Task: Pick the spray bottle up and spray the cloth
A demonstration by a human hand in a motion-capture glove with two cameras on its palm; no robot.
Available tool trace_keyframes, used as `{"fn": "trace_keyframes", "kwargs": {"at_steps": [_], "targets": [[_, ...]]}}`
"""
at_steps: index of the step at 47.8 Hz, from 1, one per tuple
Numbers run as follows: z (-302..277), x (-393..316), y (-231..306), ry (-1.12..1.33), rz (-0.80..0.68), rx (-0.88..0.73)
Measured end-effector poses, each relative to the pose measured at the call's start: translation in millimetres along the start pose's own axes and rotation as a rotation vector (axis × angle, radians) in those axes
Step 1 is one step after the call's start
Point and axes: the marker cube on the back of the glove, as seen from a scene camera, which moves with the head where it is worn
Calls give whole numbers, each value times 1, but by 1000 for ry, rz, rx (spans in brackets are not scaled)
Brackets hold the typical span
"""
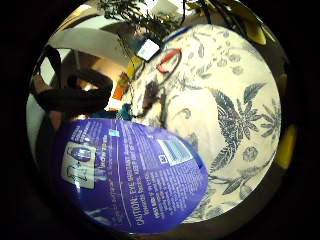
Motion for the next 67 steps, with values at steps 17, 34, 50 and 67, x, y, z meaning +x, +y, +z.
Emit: {"fn": "trace_keyframes", "kwargs": {"at_steps": [17, 34, 50, 67], "targets": [[19, -172, 34, 253, -29, -228], [141, -212, 40, 834, -21, -606], [254, -125, 78, 1236, 67, -914], [303, -34, 134, 1539, 76, -1130]]}}
